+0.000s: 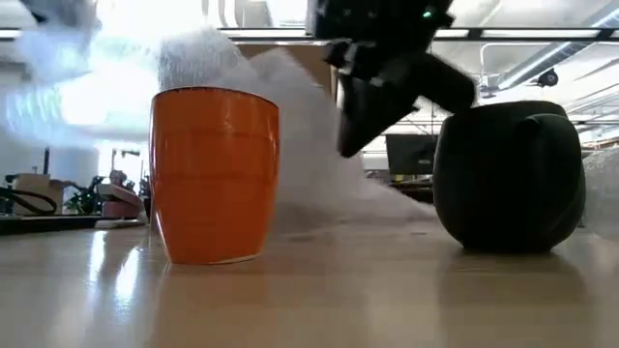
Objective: Wrap mug
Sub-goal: Prepare the left transparent bubble wrap
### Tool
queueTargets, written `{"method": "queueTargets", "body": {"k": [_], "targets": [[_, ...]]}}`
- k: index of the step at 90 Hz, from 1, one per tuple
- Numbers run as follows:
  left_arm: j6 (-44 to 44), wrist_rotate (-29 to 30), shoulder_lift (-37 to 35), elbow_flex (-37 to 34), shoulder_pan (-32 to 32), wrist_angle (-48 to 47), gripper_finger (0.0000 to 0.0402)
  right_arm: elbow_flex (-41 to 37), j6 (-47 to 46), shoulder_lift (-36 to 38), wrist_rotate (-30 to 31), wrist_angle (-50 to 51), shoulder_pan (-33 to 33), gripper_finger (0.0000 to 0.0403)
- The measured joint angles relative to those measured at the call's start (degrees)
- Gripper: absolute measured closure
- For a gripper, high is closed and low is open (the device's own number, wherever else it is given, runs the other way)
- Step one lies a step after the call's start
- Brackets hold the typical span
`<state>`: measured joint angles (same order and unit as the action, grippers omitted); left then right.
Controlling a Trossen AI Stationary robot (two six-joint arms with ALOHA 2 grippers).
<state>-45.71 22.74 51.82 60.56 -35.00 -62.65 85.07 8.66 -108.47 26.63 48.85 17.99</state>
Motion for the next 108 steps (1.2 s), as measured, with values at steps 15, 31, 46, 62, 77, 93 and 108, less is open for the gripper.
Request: {"method": "queueTargets", "body": {"k": [15,31,46,62,77,93,108], "targets": [[-5.6,10.3,-1.0,2.6,0.1,-8.7,0.0402,-0.3,-3.0,4.1,-5.3,8.8,-0.3,0.0390],[-16.5,14.0,-2.3,0.4,0.1,-14.9,0.0401,-2.1,-8.5,6.0,-9.1,11.9,-1.3,0.0397],[-23.3,10.3,-2.3,-2.5,0.1,-17.1,0.0401,-2.2,-8.1,6.4,-9.1,16.0,-1.6,0.0354],[-29.3,7.6,-2.1,-4.4,0.1,-21.7,0.0401,-2.2,-7.3,10.1,-8.6,19.8,-1.5,0.0276],[-31.8,7.1,-2.0,-4.7,0.1,-24.3,0.0401,-2.3,-14.2,17.1,-10.5,21.4,-1.5,0.0215],[-32.0,2.8,-1.6,-4.8,0.1,-23.7,0.0401,-4.6,-24.4,22.2,-16.8,20.2,-1.5,0.0183],[-34.3,-4.4,-0.2,-7.2,0.1,-23.4,0.0401,-11.0,-29.2,23.2,-20.8,15.5,-1.2,0.0171]]}}
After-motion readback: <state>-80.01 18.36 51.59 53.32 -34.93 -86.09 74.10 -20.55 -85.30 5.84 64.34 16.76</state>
